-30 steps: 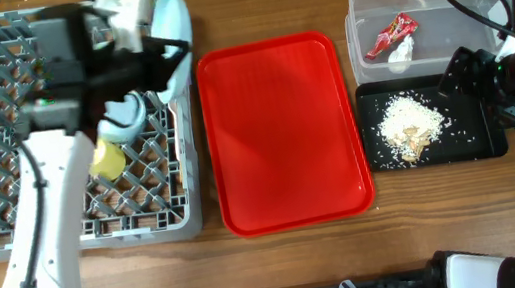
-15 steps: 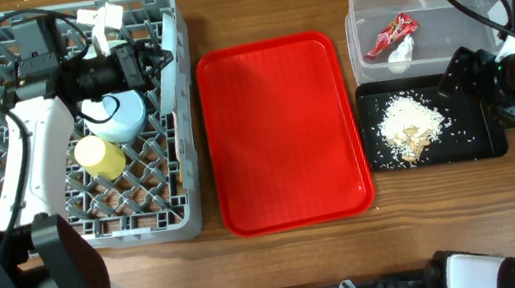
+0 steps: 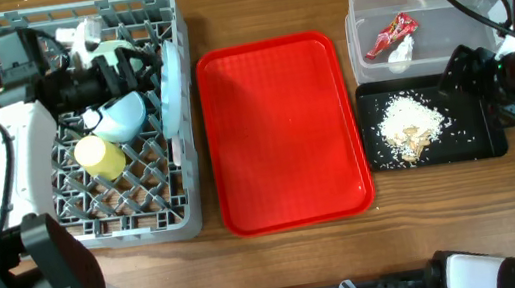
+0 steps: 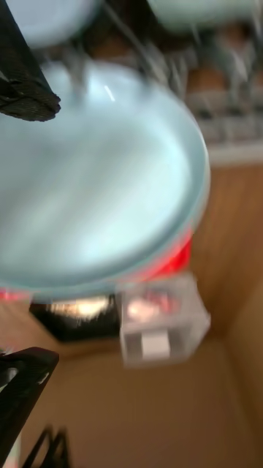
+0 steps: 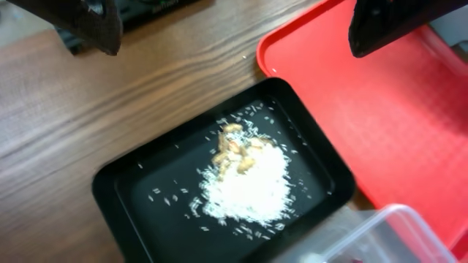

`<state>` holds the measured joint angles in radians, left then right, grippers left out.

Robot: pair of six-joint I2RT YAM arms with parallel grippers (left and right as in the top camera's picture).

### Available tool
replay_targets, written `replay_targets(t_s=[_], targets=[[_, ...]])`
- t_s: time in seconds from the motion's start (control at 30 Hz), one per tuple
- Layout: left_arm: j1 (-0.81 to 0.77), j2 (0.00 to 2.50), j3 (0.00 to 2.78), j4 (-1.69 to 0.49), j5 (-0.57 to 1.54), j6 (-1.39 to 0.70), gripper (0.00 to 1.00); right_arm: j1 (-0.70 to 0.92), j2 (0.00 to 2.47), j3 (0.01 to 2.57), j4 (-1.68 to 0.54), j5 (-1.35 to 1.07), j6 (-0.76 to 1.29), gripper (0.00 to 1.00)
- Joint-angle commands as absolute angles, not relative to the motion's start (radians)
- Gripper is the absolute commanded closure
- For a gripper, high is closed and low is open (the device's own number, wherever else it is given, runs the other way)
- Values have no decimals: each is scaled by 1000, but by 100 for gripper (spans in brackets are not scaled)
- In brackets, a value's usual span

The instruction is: Sort waste into correct bins and load items into the dishwasher rack

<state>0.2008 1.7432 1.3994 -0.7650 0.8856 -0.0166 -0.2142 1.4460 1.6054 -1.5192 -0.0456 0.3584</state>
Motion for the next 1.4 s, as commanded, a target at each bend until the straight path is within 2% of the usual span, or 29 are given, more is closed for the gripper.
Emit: replay_targets(t_s=[0.0,0.1,0.33,0.5,0.73,0.83,1.03,1.2,1.37], targets=[[206,1652,1401,-785,595,-87,0,-201,1428,1622,-1460,-240,225,0],[191,1597,1401,-823,439,-177,0,-155,1428,1622,-1377,-353,183,0],[110,1565,1401,-965,170,-251,0,46,1460,1622,-1173,-297,183,0],[80,1566,1401,-1110,140,-251,0,125,1535,1622,-1172,-198,186,0],[79,1563,1401,-1328,140,-214,0,124,1583,1608,-1286,-150,228,0],[73,1543,1393,-1356,137,-164,0,124,1557,1607,-1317,-144,237,0],[69,1320,1226,-1251,137,-164,0,124,1356,1480,-1240,-91,238,0],[69,988,1009,-1095,137,-165,0,125,1020,1242,-1039,-79,239,0],[69,719,922,-1020,151,-169,0,124,775,1109,-991,-22,239,0]])
